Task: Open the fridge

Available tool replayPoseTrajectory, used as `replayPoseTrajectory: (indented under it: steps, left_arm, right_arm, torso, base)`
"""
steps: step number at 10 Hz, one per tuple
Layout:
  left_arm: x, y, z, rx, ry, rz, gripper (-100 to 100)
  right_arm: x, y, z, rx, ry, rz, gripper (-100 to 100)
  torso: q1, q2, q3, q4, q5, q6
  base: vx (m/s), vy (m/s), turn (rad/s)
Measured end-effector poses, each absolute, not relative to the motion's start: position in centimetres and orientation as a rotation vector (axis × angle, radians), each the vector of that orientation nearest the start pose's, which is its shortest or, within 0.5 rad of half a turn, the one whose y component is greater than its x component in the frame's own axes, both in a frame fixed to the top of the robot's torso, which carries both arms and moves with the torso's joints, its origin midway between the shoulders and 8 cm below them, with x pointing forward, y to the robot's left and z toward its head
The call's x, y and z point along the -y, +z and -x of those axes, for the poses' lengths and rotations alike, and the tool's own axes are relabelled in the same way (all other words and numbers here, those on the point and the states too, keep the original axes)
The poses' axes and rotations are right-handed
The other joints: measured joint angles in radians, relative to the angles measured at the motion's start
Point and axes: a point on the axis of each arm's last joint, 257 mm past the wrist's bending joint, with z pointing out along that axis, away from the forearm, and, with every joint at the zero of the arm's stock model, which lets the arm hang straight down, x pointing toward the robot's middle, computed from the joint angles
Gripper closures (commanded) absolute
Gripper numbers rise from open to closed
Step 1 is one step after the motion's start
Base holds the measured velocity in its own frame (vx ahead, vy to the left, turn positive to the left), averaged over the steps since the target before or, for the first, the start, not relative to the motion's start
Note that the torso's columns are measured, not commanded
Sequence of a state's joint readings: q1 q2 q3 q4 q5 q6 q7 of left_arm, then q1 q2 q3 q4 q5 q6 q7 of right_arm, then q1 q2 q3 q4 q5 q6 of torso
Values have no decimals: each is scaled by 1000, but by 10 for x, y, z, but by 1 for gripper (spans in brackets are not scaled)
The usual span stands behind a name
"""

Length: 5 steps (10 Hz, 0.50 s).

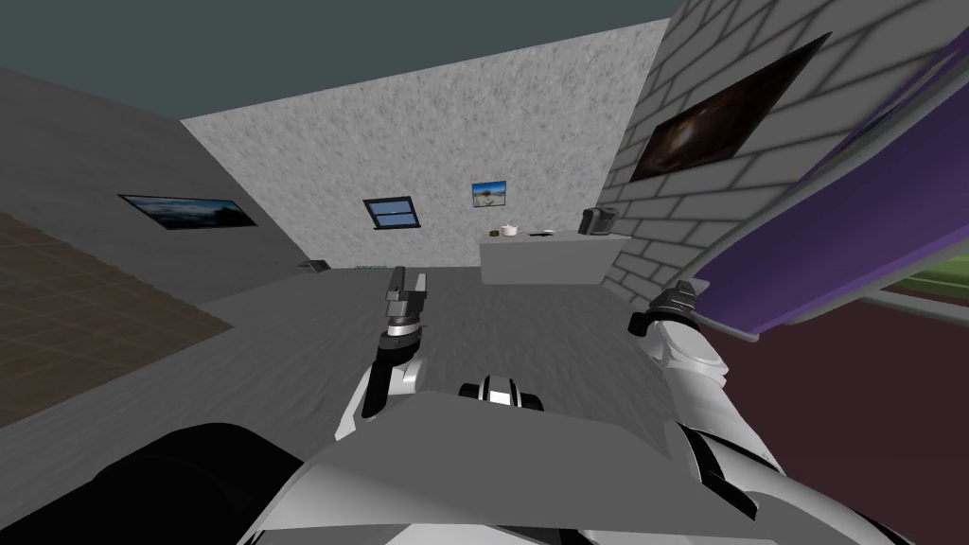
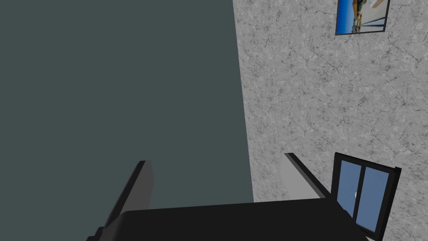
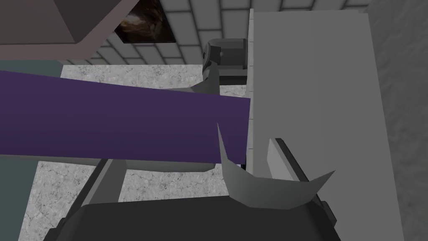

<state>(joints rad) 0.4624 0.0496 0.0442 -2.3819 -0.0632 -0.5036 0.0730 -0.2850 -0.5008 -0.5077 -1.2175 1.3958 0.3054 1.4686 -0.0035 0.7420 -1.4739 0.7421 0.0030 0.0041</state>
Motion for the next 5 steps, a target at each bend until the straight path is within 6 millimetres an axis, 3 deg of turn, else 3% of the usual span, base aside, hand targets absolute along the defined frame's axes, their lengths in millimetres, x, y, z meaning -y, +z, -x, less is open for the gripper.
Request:
replayPoseTrajectory:
  steps: [5]
  left_arm:
    - [-268,81,-322,-576,-1331,489,0]
  right_arm:
    - [704,-54,-504,-1592,-1886,605,-100]
  torso:
    - [4,-3,-2,-1,1,-3]
  base:
    - [-12,63,-19]
